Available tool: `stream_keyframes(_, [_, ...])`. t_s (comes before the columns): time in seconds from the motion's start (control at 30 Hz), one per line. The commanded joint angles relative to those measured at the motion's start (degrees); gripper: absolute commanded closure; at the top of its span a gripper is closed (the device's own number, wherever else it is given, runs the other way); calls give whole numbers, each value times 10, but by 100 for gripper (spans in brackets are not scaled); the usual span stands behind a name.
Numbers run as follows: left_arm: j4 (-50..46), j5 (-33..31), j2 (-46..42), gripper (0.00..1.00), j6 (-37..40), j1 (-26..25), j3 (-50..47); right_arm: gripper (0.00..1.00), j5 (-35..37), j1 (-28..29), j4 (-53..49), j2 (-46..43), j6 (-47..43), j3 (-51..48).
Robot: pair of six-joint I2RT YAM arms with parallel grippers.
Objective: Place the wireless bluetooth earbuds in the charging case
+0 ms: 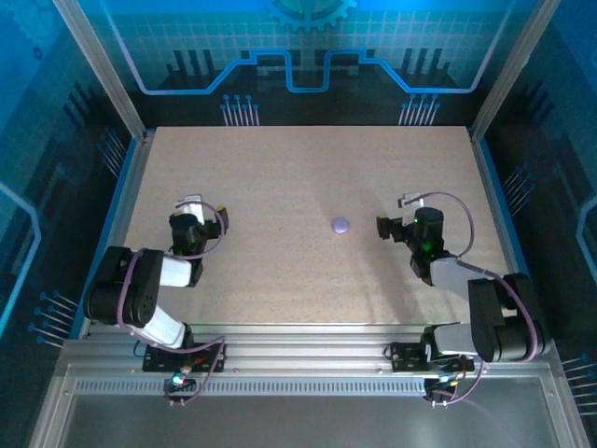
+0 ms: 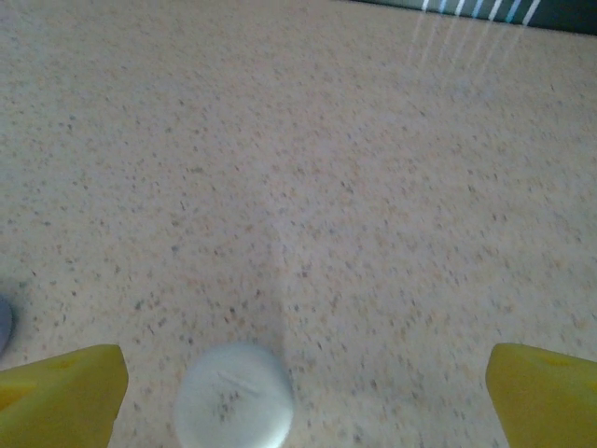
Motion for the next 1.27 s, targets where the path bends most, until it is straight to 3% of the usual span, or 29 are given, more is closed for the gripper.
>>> stream_keyframes(0.0, [13,13,-3,1,-9,2,10,0,-19,-7,62,40,-19,22])
stream_keyframes(0.27, [11,15,-3,1,-7,2,11,0,-37,-28,135,94,-3,5])
stream_keyframes(0.4, [9,19,-2,1,-4,1,13,0,-44,-32,120,89,1,12])
stream_keyframes(0.63, [-22,99,-3,1,25,1,28,0,-51,-36,113,87,4,13])
stream_keyframes(1.23, [8,79,-3,1,17,2,13,0,-52,-35,113,87,3,13])
